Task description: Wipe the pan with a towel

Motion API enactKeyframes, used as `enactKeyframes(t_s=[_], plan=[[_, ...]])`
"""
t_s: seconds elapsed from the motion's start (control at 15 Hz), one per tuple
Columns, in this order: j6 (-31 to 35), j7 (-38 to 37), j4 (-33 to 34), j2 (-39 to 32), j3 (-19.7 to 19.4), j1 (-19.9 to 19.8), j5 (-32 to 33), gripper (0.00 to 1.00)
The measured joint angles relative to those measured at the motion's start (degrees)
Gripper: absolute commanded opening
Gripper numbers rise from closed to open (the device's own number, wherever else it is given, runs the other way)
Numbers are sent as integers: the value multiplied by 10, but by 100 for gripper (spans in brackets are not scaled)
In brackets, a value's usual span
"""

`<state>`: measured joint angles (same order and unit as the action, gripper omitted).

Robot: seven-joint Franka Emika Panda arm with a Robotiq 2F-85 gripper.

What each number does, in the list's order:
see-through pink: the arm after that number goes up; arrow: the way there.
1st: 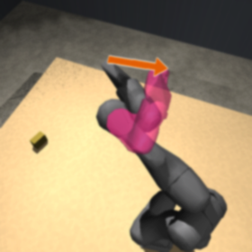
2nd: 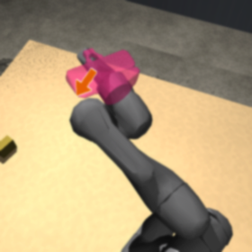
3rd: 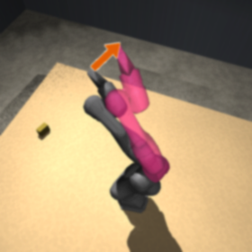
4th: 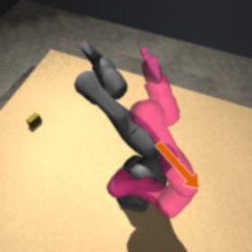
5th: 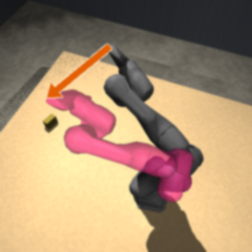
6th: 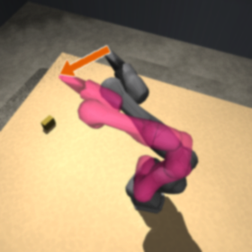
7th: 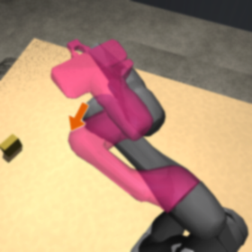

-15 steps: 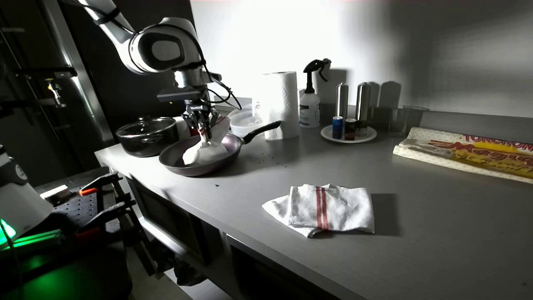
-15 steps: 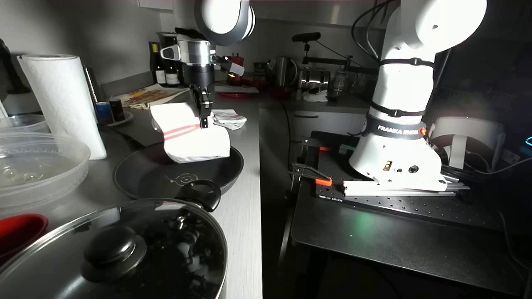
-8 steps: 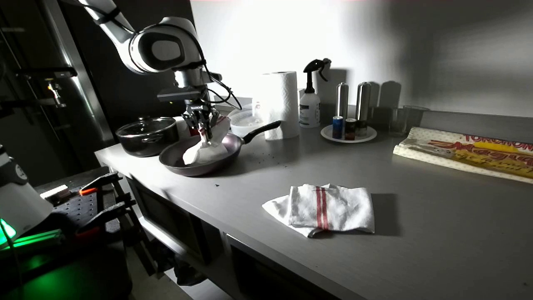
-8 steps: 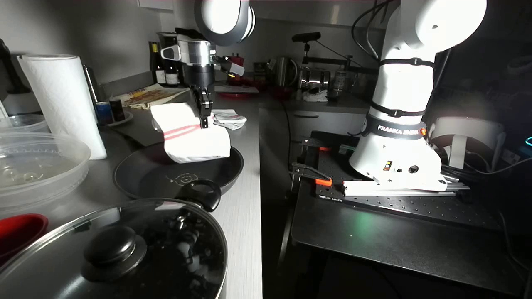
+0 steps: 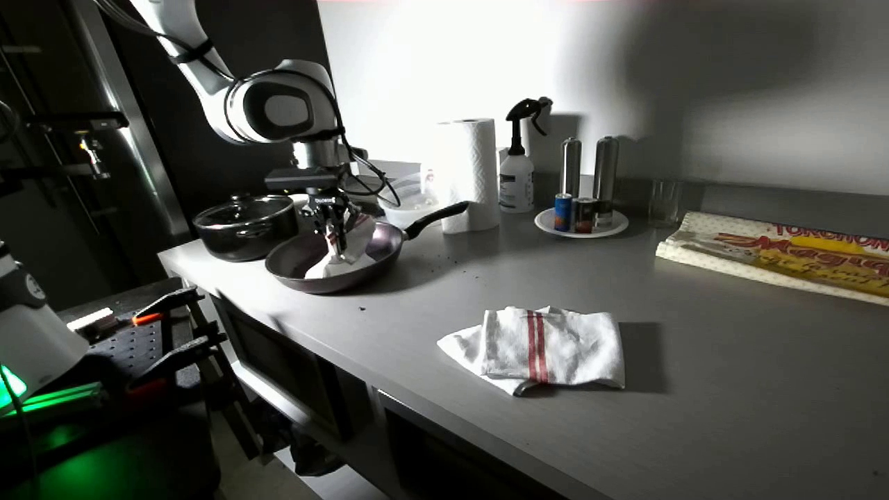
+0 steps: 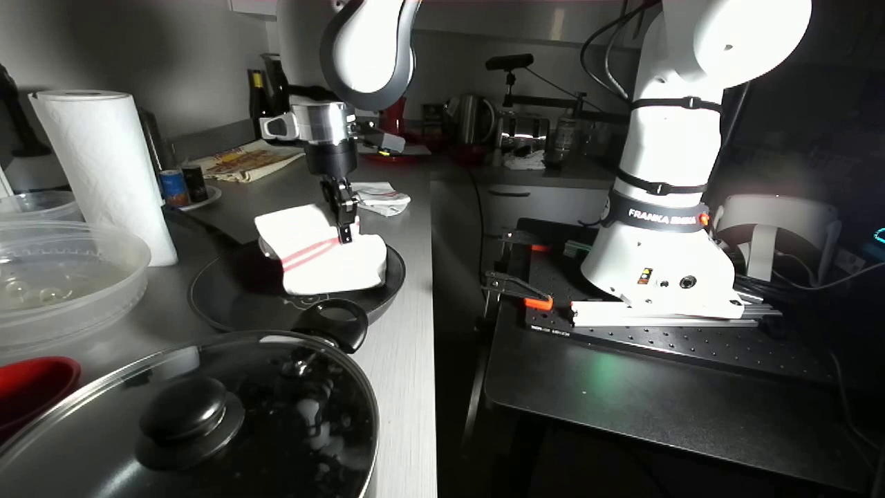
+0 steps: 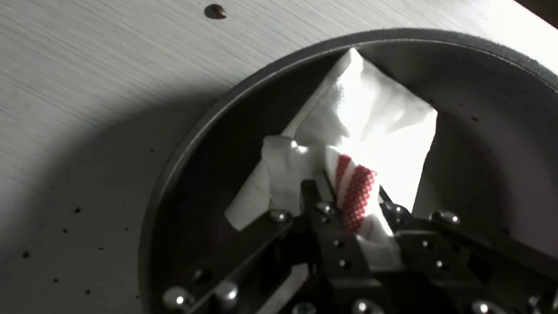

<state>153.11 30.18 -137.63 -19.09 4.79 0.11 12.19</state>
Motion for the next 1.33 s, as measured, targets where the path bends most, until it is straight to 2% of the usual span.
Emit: enactKeyframes(t_s=[0.27,0.53,0.8,1.33], plan=[[1,-27,11,-44,0,28,46,4],[1,-30,28,-90,6,44,61,4],[-3,-27,39,-97,17,56,84,4],[-29,-26,64,-111,44,117,134,4]])
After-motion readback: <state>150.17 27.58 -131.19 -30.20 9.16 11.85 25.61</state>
